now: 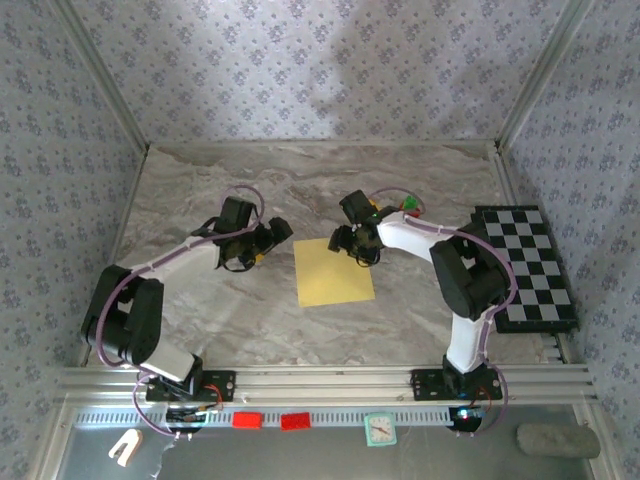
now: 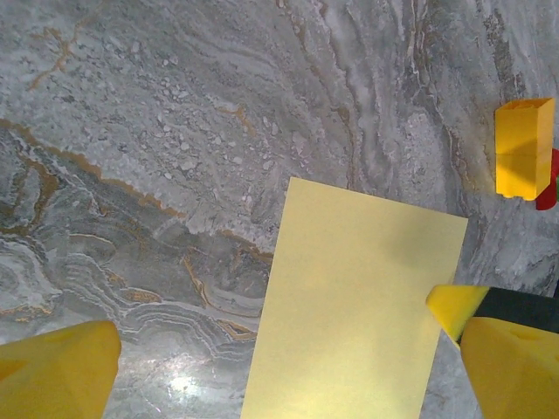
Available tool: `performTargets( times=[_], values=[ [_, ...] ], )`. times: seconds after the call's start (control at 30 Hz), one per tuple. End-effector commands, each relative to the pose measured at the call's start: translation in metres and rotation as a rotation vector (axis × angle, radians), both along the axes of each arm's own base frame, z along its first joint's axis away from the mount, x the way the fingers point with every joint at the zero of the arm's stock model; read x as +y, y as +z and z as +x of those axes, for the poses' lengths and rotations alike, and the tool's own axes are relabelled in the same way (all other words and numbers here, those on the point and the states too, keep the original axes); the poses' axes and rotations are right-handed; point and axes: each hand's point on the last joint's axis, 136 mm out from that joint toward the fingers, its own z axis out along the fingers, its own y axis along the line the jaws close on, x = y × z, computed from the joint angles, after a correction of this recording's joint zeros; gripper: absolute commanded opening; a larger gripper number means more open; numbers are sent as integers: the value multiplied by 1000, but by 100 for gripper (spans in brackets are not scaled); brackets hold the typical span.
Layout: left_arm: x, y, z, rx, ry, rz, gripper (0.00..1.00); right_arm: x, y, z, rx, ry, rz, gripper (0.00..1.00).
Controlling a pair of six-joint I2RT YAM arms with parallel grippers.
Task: Fold a paper plane with a square sheet of paper (pick it up from the middle)
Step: Rotate the square sheet of paper at the center of the table.
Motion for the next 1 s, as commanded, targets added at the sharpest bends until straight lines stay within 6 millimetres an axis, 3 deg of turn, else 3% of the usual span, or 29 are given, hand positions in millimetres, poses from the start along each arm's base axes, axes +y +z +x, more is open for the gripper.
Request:
performTargets(
  times=[0.0,0.17,0.33,0.5,0.6,0.77,0.97],
  values=[
    [-6,1,2,1,0,-30,100,-6,-19,-18,71,-36,-32,71],
    [-2,-4,1,10,12,-7,100,-9,-33,-34,120,-117,-71,71],
    [6,-7,0,17,32,38,100,4,-34,-41,127,-236,-26,71],
    [9,-8,-1,25,37,51,100,32,-6,-27,66,-270,97,72],
    [8,-8,-3,35,23,68,100,37,18,-15,7,-246,172,73],
    [2,-4,-10,47,-48,180,100,4,59,-3,-148,-210,156,78],
    [-22,-7,-24,68,-209,404,100,-59,70,-5,-239,-180,54,91]
  ],
)
